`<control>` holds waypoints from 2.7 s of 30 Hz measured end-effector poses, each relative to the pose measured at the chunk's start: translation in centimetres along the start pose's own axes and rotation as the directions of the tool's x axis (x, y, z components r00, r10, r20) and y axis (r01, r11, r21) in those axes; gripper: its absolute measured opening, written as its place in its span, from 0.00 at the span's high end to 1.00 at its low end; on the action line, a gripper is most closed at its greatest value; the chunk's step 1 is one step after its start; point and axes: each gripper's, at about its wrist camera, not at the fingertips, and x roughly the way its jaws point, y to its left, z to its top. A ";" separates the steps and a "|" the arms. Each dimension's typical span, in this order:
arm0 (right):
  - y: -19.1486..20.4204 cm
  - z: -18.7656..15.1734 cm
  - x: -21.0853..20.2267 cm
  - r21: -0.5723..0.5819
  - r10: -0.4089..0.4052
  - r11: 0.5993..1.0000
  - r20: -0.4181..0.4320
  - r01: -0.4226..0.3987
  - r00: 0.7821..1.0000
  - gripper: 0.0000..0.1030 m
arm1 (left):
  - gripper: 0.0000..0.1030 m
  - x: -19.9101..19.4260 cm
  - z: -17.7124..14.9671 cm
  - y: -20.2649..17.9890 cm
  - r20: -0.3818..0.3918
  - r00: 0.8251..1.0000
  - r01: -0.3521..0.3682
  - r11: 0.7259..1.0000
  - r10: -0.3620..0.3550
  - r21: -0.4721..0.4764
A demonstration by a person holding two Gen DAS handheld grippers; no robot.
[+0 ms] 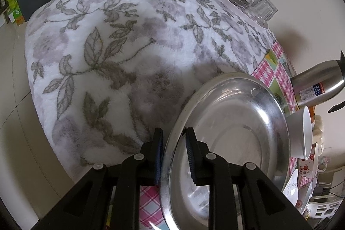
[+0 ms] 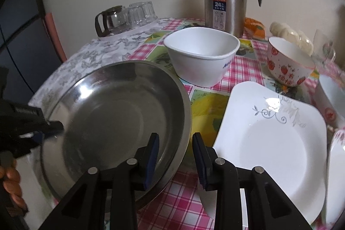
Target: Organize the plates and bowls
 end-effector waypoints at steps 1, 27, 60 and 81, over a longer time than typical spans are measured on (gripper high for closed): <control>0.1 -0.1 0.0 -0.010 -0.011 1.000 0.001 0.011 1.000 0.73 | 0.76 0.0 0.0 0.0 -0.001 1.000 0.001 1.000 -0.001 -0.005; -0.5 0.7 -2.3 0.028 0.039 0.999 0.031 -0.040 0.999 0.80 | 0.79 -1.9 0.6 -1.7 0.057 0.998 0.002 0.996 -0.007 0.089; -9.4 2.4 -14.2 0.153 0.008 0.987 0.258 -0.049 0.966 0.80 | 0.79 -12.4 -4.9 -11.5 0.226 0.947 0.146 0.932 -0.229 0.332; -19.3 -0.4 -20.7 0.260 -0.138 0.964 0.309 0.055 0.941 0.77 | 0.79 -12.6 -14.0 -20.3 0.136 0.937 0.213 0.838 -0.320 0.503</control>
